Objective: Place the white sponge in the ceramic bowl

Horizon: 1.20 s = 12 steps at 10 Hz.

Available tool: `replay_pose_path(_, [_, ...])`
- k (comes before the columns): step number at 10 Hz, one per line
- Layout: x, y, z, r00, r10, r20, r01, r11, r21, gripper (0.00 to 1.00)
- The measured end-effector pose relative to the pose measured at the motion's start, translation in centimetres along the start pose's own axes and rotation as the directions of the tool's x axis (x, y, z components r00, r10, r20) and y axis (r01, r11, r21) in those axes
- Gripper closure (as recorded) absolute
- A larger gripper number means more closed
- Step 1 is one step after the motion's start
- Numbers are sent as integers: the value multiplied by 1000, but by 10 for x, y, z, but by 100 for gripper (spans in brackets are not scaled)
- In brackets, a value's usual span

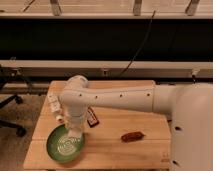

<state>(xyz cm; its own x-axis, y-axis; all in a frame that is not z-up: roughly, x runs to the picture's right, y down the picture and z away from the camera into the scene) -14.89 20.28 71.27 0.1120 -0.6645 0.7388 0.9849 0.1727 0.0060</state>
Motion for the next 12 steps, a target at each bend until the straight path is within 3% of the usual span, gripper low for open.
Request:
replay_pose_path(1, [-4, -10, 8, 1000, -24, 13, 24, 1000, -4, 54])
replay_pose_path(3, [-8, -19, 18, 998, -53, 29, 53, 999, -8, 50])
replay_pose_path(4, [-10, -20, 22, 997, -66, 37, 66, 998, -13, 36])
replay_pose_path(6, [-14, -23, 28, 995, -88, 47, 89, 996, -7, 21])
replay_pose_path(10, [-23, -29, 33, 990, -125, 59, 124, 992, 21, 20])
replay_pose_path(12, [-25, -31, 31, 989, -132, 69, 129, 990, 58, 20])
